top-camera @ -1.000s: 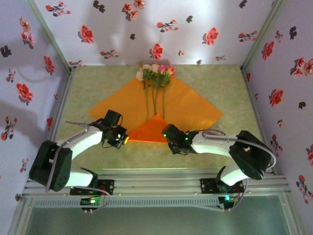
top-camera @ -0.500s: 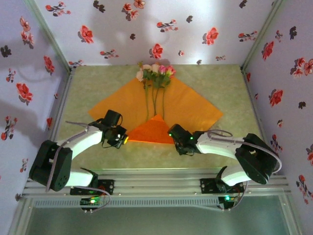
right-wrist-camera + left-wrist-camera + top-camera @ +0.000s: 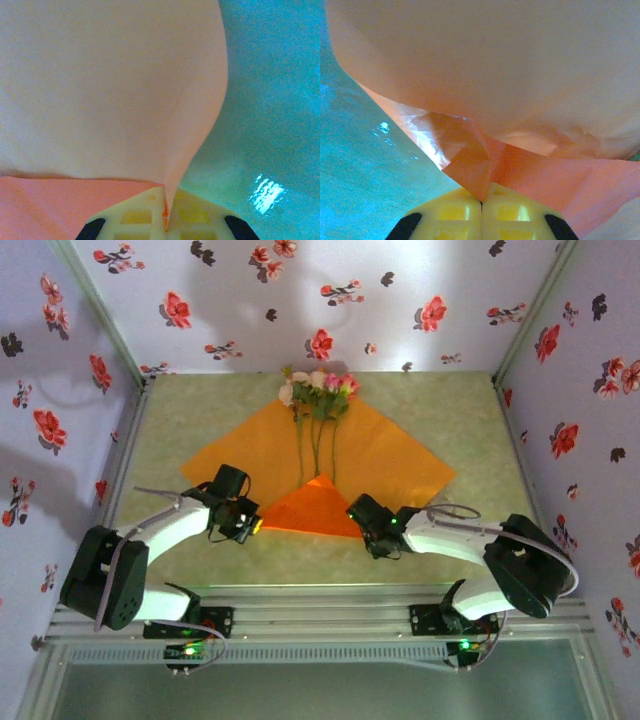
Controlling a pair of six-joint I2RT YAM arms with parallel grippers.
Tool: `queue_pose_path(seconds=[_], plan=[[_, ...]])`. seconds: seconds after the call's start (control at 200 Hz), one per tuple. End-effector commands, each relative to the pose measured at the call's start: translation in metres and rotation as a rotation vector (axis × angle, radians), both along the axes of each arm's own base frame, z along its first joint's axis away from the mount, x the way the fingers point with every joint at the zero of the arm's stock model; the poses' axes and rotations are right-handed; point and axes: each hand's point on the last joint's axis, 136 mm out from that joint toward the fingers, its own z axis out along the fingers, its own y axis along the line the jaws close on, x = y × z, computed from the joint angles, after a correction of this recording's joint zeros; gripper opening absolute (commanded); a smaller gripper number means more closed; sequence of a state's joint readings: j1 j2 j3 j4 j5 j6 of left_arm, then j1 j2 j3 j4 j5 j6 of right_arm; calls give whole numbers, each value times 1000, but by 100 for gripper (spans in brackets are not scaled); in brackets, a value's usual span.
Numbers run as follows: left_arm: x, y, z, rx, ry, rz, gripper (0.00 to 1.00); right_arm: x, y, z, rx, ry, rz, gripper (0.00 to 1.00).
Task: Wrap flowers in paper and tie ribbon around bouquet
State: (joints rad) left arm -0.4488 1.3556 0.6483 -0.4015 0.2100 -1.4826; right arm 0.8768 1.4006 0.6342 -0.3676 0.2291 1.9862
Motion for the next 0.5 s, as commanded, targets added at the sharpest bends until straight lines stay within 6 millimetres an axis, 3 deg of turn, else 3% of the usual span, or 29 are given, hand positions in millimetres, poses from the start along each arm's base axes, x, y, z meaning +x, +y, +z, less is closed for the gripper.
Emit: queue_pose_path(seconds=[0.0, 0.145, 0.22, 0.495], plan=[[0, 3, 1, 26, -3, -14, 1, -4, -13, -3, -56, 18, -12, 0], [-2, -10, 4, -19, -13, -19, 34, -4, -11, -3, -45, 21, -12, 0], [-5, -18, 5, -40, -17, -10, 45, -4, -9, -3, -38, 24, -15, 0], [-15, -41, 8, -81, -26, -18, 48, -4, -7, -5, -24, 25, -19, 0]])
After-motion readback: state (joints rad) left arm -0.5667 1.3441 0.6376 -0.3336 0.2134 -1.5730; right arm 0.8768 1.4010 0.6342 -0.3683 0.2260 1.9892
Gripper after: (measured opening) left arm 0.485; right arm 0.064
